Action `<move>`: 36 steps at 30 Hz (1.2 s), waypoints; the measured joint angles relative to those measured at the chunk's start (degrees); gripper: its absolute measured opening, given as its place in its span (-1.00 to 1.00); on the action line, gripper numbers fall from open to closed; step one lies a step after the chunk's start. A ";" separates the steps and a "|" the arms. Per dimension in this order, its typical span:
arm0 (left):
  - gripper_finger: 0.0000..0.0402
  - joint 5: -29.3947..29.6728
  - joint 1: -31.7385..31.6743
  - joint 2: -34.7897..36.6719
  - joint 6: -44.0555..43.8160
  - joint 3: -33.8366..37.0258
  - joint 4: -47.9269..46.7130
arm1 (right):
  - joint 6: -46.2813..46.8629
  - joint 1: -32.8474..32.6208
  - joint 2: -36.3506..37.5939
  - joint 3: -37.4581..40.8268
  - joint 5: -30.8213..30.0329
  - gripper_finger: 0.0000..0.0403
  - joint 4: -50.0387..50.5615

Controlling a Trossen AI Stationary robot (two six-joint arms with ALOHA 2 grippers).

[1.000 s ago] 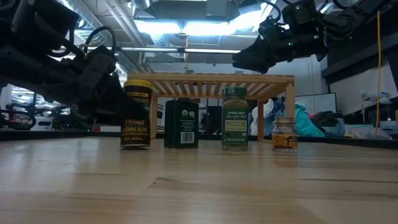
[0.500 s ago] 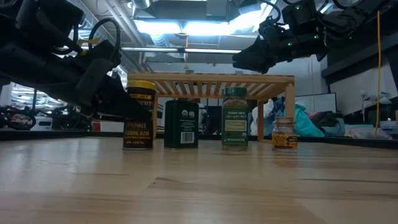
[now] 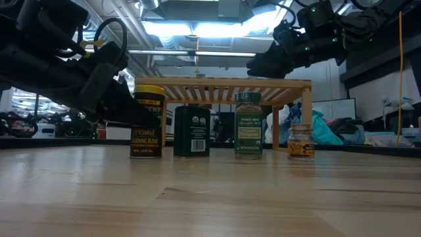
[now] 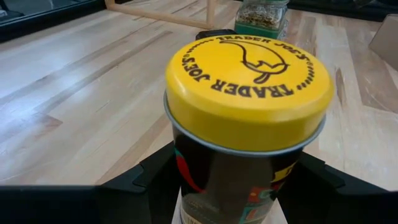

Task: Shelf spices
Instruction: Remove the yellow seasoning from the shelf

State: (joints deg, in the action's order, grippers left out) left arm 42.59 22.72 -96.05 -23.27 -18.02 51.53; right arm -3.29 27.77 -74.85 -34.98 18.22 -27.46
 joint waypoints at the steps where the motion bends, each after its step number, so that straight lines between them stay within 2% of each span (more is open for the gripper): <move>1: 0.07 0.00 0.00 0.00 0.00 0.00 0.00 | 0.00 0.00 0.00 0.00 0.00 0.21 0.33; 19: 0.07 0.03 0.00 0.02 0.13 -0.02 0.04 | 0.58 0.00 0.00 0.00 0.10 0.21 1.95; 26: 0.07 0.04 0.00 0.04 0.11 -0.02 0.02 | -2.30 0.00 0.69 0.00 8.04 0.21 1.93; 30: 0.07 0.04 0.00 0.04 0.13 -0.02 0.02 | -4.01 0.13 2.32 0.39 9.44 0.21 2.55; 36: 0.07 0.04 0.02 0.07 0.09 -0.04 -0.07 | -2.39 3.75 9.80 5.95 13.05 0.21 3.56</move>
State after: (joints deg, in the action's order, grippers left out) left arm 42.63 22.74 -95.98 -23.18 -18.06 51.45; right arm -5.67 31.52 -65.05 -29.04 31.27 -23.90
